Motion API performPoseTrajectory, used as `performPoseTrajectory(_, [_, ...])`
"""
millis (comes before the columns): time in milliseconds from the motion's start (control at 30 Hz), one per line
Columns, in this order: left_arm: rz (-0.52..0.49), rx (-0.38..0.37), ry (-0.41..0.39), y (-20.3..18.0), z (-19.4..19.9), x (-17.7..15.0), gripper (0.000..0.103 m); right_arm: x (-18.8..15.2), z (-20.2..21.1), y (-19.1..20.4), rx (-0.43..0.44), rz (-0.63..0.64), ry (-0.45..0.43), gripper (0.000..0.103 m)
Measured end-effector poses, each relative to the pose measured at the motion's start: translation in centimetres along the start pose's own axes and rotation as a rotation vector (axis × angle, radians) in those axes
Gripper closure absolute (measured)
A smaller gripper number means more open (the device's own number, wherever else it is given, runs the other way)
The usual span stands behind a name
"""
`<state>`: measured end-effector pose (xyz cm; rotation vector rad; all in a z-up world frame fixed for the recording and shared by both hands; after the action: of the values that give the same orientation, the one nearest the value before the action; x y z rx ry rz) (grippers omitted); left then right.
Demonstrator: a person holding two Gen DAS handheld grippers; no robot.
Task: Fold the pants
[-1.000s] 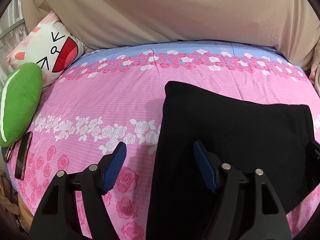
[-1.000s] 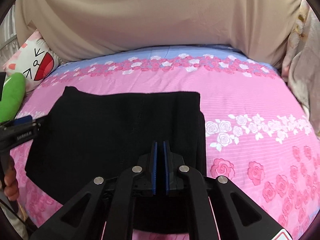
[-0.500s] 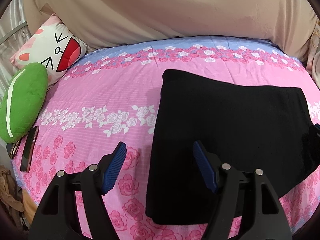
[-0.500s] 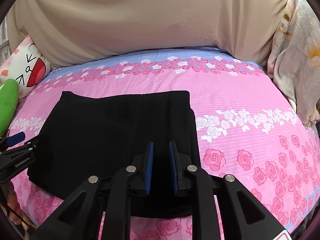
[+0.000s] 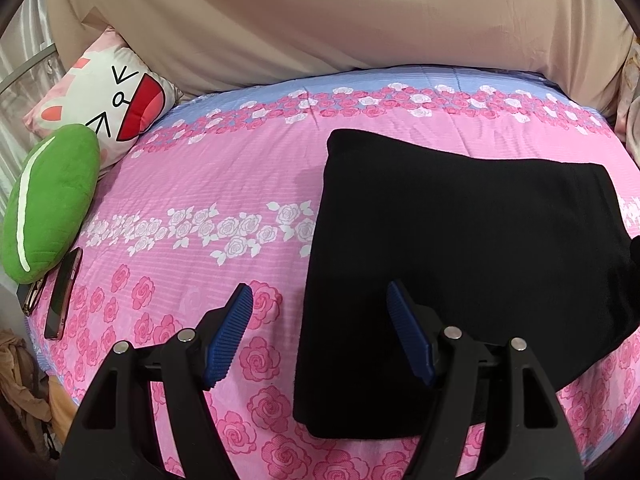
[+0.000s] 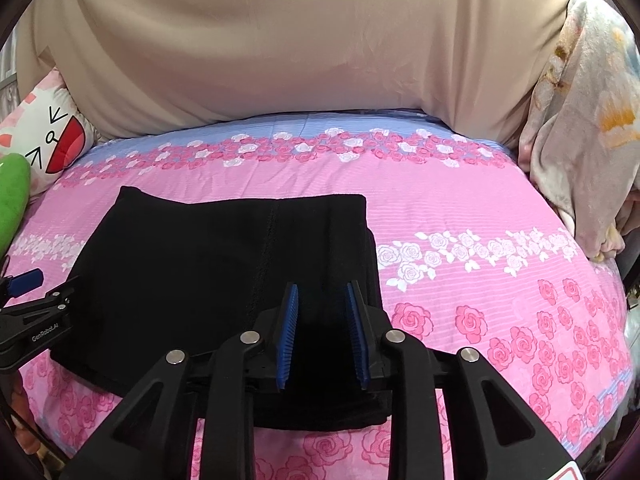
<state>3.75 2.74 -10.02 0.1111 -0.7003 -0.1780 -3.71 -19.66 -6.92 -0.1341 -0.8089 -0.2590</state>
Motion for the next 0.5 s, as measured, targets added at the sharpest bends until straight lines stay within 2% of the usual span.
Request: performPoseTrajectory(500, [0.001,0.000,0.001,-0.08,-0.23,-0.07,0.034,-0.46,-0.62,0.01,-0.010,0.017,0.025,0.077])
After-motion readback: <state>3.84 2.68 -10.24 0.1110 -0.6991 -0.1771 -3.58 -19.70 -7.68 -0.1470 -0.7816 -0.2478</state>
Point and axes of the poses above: each gripper's, at about its wrist camera, not at the fingertips, and z roughly against the way its jaws point, y to its left, x to its top, the point moved 7 cm from there along -z, roughly the way its jaws point, and after that the axes turned 1 degree about y, right-handed, at the moved point
